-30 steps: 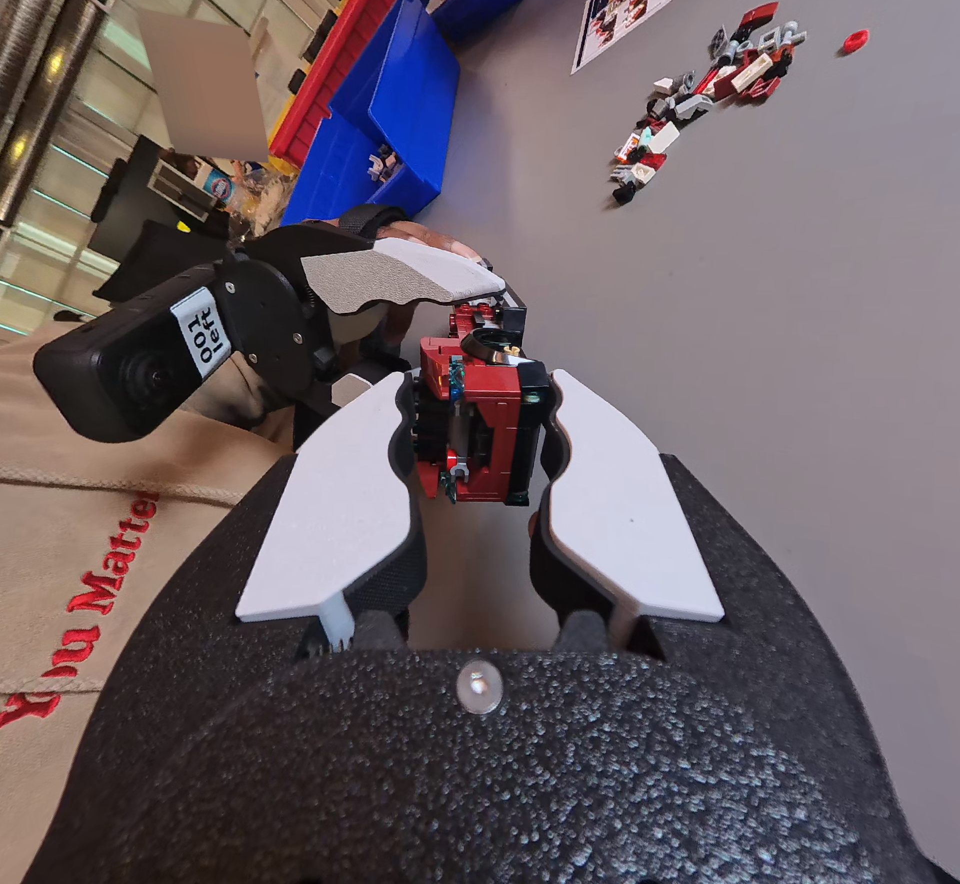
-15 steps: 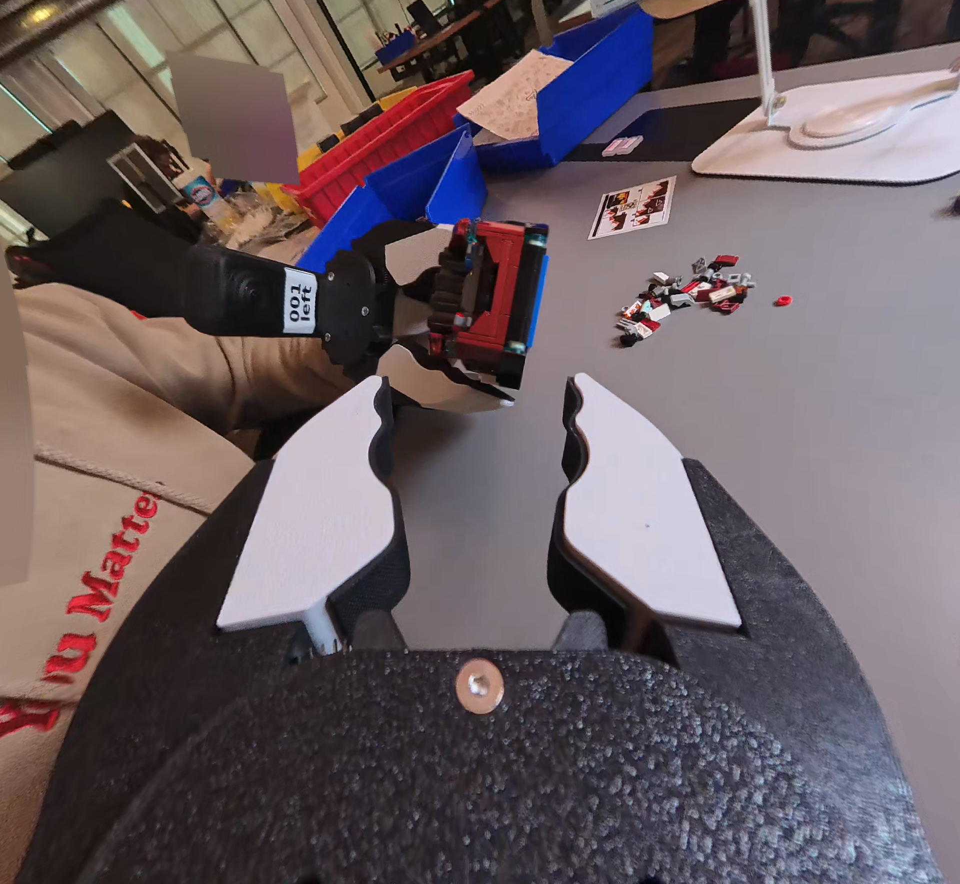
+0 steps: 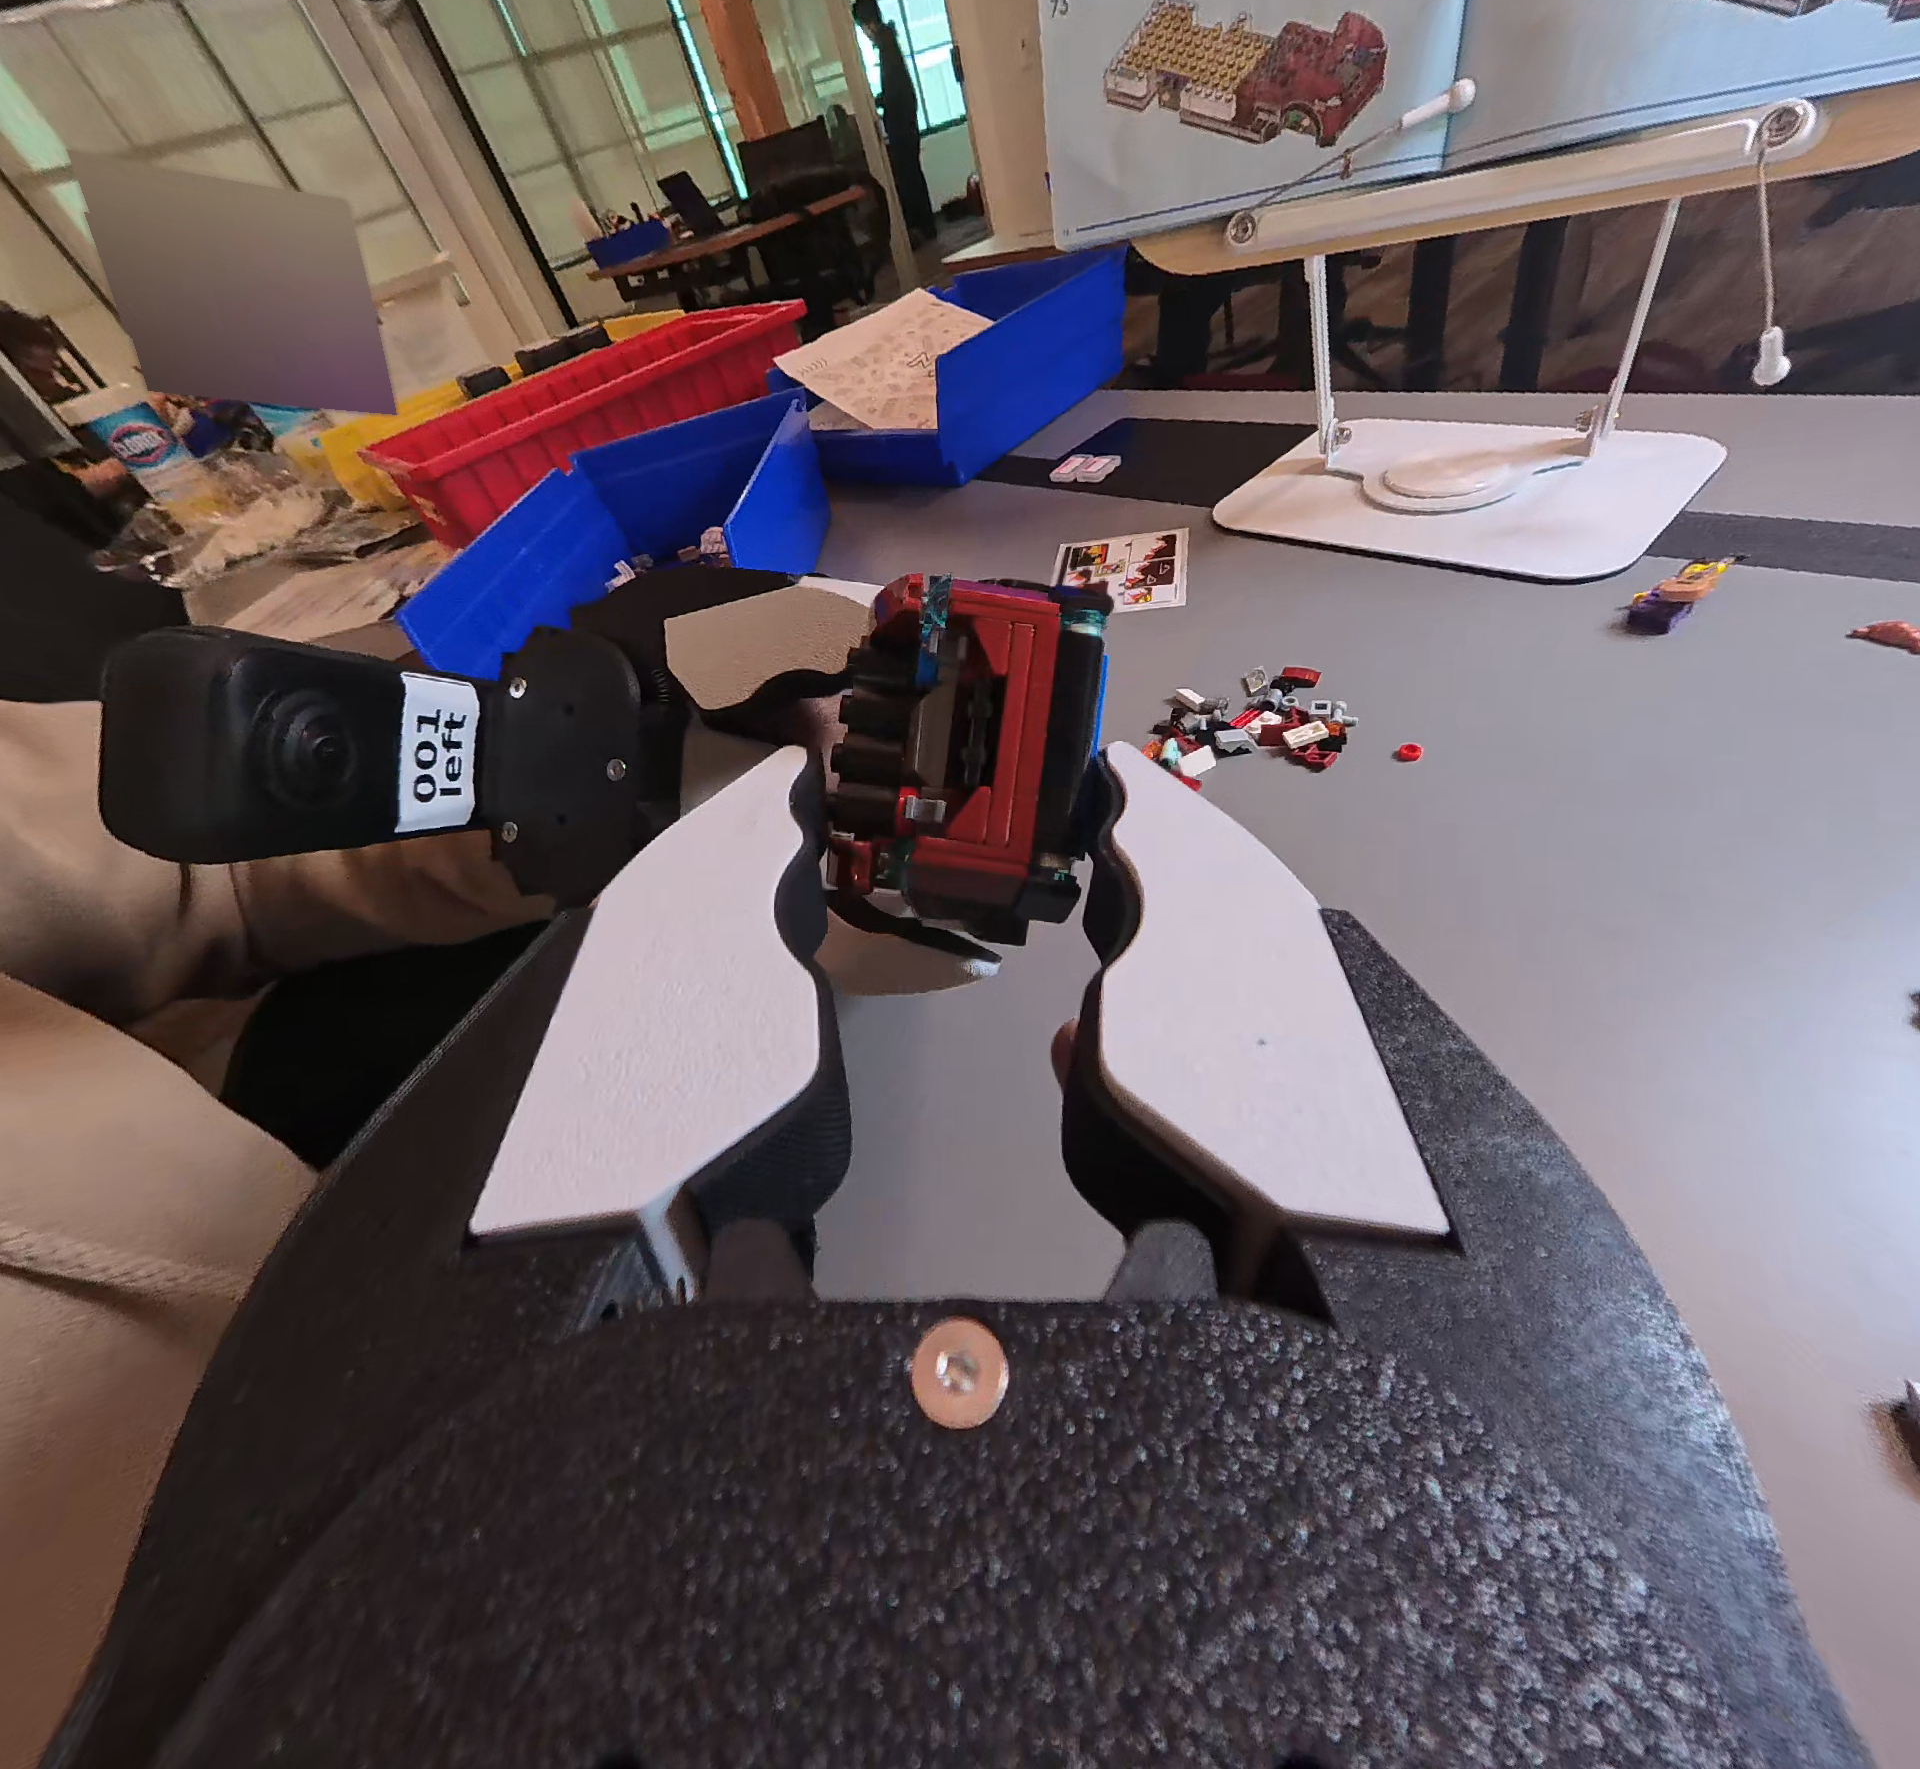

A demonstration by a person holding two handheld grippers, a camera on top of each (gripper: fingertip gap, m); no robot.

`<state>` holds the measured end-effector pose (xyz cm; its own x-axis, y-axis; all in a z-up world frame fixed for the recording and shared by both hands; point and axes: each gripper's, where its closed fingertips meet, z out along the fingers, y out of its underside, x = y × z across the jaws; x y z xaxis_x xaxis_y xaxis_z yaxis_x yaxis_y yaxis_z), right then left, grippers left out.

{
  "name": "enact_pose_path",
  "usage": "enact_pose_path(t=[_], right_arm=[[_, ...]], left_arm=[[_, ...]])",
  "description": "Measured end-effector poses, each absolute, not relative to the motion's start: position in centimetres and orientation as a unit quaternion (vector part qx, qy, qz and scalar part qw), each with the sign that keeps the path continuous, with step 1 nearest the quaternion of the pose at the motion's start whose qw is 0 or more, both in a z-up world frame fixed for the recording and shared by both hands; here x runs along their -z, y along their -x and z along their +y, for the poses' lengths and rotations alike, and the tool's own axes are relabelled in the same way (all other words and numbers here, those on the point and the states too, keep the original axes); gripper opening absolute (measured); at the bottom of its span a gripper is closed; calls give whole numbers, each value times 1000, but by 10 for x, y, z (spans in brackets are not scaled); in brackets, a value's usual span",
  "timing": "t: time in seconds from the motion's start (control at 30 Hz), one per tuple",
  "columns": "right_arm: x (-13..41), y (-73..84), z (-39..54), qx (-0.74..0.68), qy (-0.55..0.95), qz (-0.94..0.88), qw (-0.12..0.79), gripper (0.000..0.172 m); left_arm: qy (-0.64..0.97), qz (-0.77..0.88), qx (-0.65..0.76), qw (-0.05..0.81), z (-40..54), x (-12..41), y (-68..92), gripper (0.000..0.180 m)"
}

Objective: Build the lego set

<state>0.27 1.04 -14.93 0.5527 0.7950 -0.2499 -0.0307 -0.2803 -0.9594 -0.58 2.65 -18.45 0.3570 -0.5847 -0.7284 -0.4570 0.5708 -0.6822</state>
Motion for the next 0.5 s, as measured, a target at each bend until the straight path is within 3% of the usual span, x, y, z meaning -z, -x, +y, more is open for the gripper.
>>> enact_pose_path(t=[0.5], right_arm=[[147, -3, 11, -411, 672, -241, 567, 48]], left_arm=[[469, 569, 37, 674, 28, 185, 6, 71]])
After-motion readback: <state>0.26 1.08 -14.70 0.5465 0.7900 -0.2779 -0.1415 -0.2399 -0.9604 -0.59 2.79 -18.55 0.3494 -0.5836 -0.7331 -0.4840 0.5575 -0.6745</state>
